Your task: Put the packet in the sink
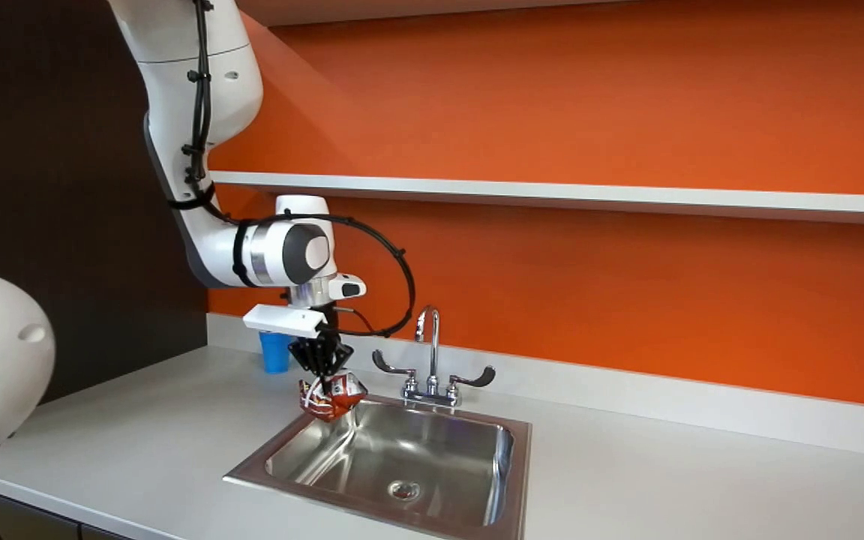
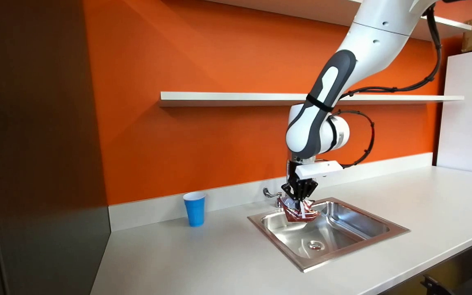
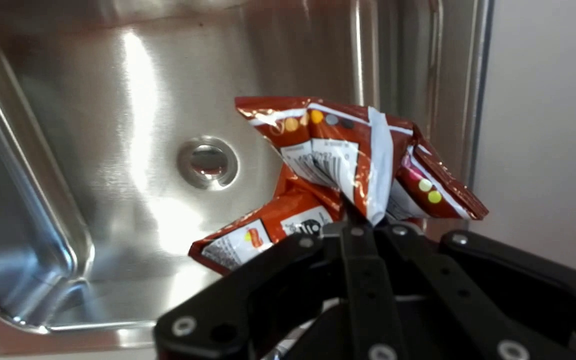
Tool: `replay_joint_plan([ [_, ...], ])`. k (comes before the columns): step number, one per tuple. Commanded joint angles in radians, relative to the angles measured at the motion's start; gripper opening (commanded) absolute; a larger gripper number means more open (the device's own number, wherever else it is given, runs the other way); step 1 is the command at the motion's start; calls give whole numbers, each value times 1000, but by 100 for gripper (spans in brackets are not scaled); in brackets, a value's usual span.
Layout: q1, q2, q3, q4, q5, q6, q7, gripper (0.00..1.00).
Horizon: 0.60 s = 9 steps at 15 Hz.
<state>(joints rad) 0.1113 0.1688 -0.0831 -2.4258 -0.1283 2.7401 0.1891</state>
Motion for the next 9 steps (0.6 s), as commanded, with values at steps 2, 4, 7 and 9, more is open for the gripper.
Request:
replay_joint_plan([
  [2, -54, -15, -37, -46, -31, 53, 32, 0],
  [4, -72, 9, -47, -44, -18, 69, 19, 0],
  [7, -89, 55, -48, -34, 3, 84, 1, 0],
  [9, -97, 100, -44, -24, 18, 104, -11, 0],
])
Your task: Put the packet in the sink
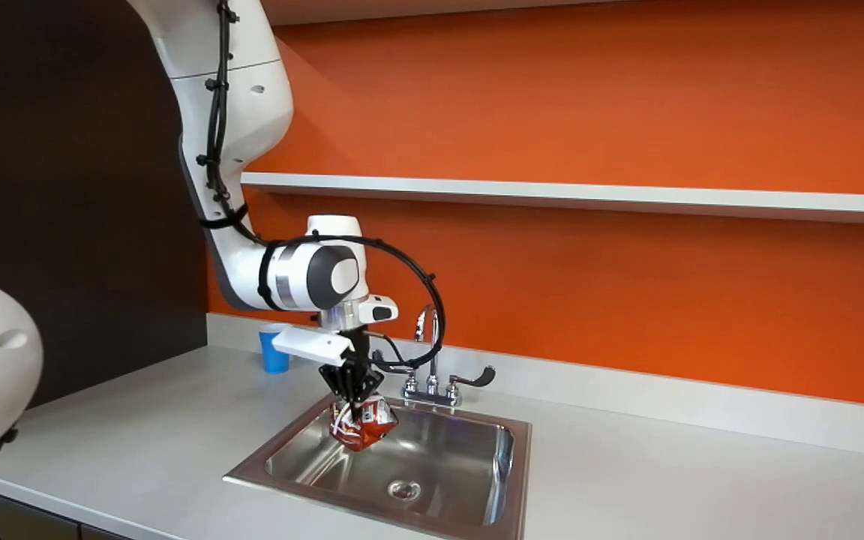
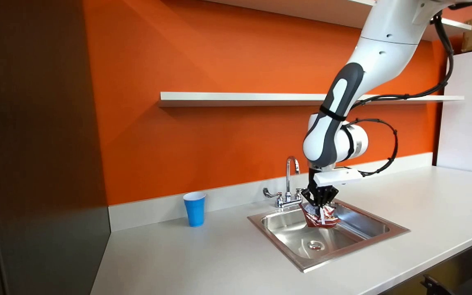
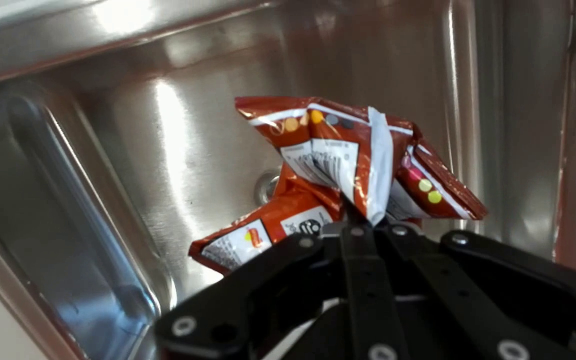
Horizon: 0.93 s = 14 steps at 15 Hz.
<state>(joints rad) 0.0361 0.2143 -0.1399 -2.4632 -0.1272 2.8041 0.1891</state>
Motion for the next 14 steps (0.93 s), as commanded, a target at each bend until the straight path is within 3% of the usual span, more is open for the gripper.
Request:
replay_joint_plan([
  [1, -23, 82, 14, 22, 23, 50, -15, 0],
  [8, -18, 269, 31, 93, 53, 128, -42, 0],
  [14, -19, 377, 48, 155, 70, 127, -52, 0],
])
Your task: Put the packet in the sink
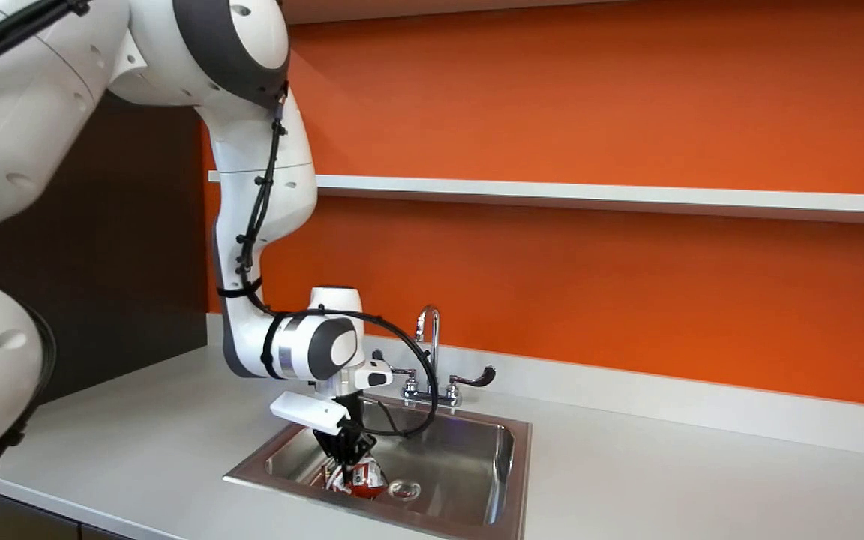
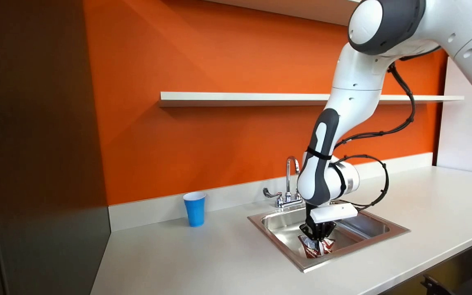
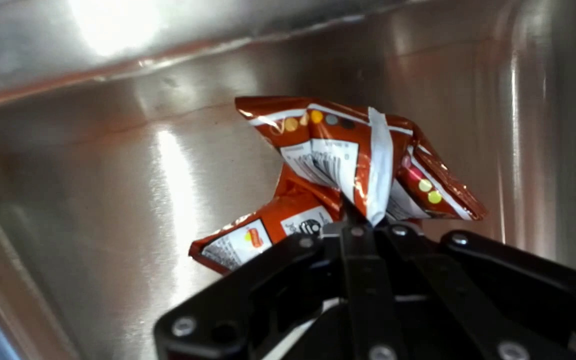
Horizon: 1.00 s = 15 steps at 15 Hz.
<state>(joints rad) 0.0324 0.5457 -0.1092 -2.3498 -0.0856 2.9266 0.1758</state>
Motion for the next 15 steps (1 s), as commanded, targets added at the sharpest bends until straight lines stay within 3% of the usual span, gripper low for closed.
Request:
replay_joint_plan([
  [1, -15, 58, 18, 50, 29, 3, -40, 0],
  [12, -16, 124, 26, 106, 36, -7, -47, 0],
  [13, -16, 124, 26, 107, 36, -10, -46, 27],
  [14, -15, 121, 26, 106, 37, -14, -46, 28],
  [15, -8, 111, 22, 100, 35, -18, -43, 35],
])
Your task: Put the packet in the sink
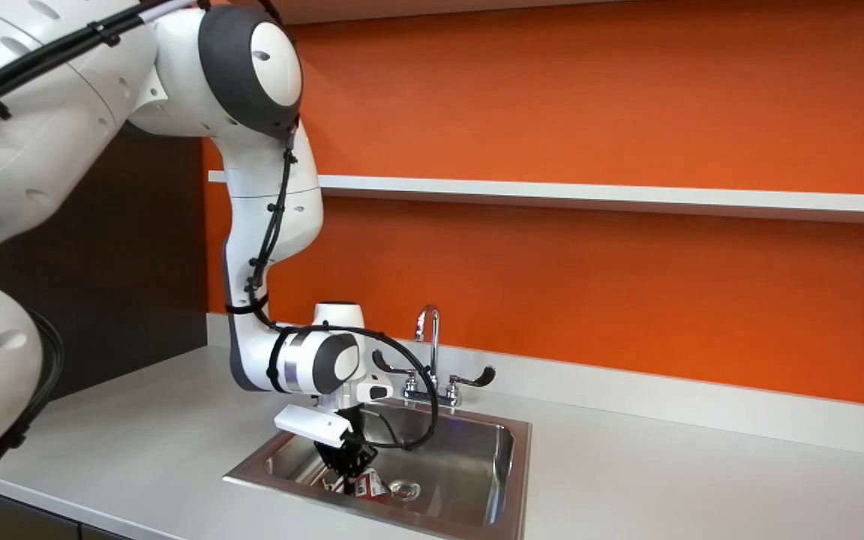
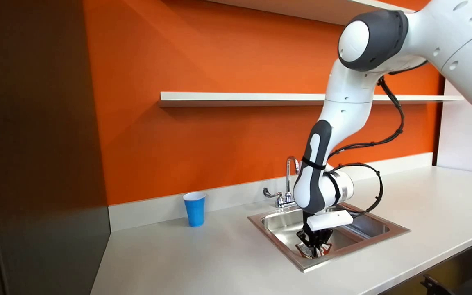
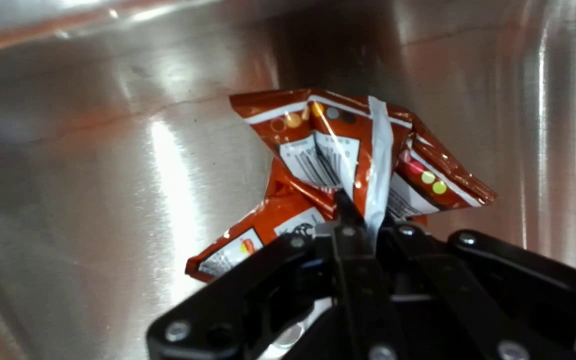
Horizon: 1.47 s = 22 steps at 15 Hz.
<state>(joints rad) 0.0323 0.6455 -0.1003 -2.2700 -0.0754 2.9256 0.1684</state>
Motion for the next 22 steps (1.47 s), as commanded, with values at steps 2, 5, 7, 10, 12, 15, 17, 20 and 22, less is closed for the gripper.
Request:
replay_joint_plan([
  [2, 18, -23, -2, 2, 16, -25, -23, 50],
  [5, 56, -84, -17, -28, 8, -38, -10, 72],
  [7, 97, -129, -37, -47, -3, -54, 8, 88],
  [10, 159, -197, -74, -75, -28, -83, 36, 100],
  [12, 194, -243, -98, -97, -46, -104, 57, 100],
  [15, 220, -317, -103, -135, -94, -133, 56, 100],
  [17, 207, -370, -70, -162, -108, -159, 32, 100],
  [20, 189, -463, -11, -205, -94, -244, 24, 100],
  [22, 187, -521, 26, -222, -86, -329, 44, 100],
])
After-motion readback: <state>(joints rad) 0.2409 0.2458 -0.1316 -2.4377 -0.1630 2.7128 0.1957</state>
